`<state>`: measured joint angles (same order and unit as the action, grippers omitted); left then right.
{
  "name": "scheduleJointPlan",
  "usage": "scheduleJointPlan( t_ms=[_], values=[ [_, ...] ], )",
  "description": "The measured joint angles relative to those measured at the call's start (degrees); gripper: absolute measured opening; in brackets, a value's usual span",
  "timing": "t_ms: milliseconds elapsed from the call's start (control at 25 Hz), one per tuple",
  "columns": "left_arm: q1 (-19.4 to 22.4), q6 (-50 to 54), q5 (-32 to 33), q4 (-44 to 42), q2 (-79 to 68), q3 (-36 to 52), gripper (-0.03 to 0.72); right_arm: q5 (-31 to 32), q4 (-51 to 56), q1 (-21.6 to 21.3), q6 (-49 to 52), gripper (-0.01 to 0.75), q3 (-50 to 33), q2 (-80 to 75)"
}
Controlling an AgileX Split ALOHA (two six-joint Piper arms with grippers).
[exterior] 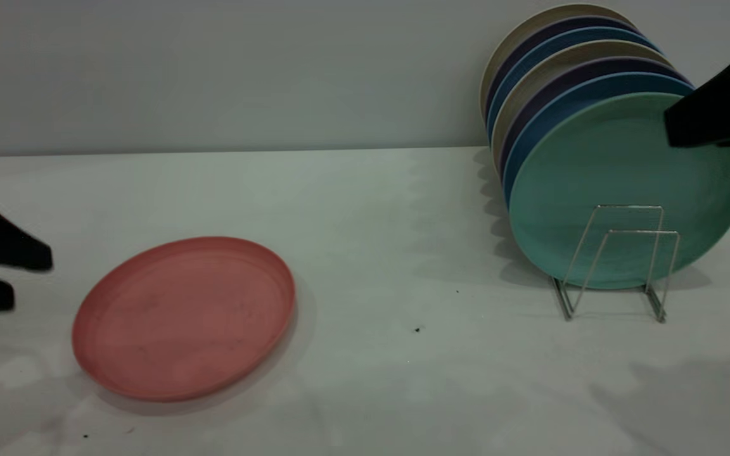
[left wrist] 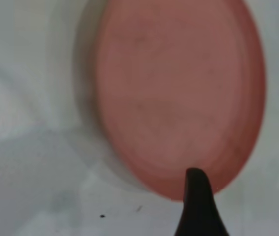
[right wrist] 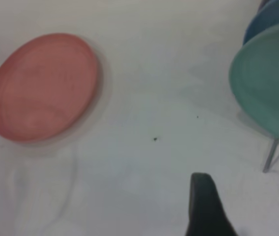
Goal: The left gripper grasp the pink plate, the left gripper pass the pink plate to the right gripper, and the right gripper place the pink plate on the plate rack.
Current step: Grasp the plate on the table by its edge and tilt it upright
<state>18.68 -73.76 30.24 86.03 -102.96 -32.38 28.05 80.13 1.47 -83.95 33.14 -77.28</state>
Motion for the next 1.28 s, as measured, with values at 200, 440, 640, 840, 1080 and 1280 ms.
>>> scheduleJointPlan(
  t_ms=[200, 440, 640, 840, 1080, 1280],
  values=[
    [0.0, -7.2, -1.1, 8.2, -7.1, -0.1, 0.518, -0.5, 1.8, 0.0, -1.5, 0.466, 0.0, -2.2],
    [0.0, -14.3, 0.6, 14.8, -15.5, -1.9, 0.518, -1.8, 2.1, 0.0, -1.5, 0.466, 0.1, -2.6],
    [0.0, -14.8, 2.4, 15.2, -20.9, -5.5, 0.518, -2.8, 2.3, 0.0, -1.5, 0.466, 0.1, -2.6],
    [0.0, -14.8, 2.7, 15.3, -23.1, -8.2, 0.467, -2.9, 2.7, 0.0, -1.5, 0.466, 0.1, -2.6],
    [0.0, -14.8, 4.4, 15.5, -25.4, -10.0, 0.313, -3.0, 3.3, 0.0, -1.5, 0.466, 0.1, -2.6],
    [0.0, -14.7, 5.8, 15.5, -27.2, -10.7, 0.253, -3.0, 3.6, 0.0, -1.5, 0.466, 0.1, -2.6]
  ],
)
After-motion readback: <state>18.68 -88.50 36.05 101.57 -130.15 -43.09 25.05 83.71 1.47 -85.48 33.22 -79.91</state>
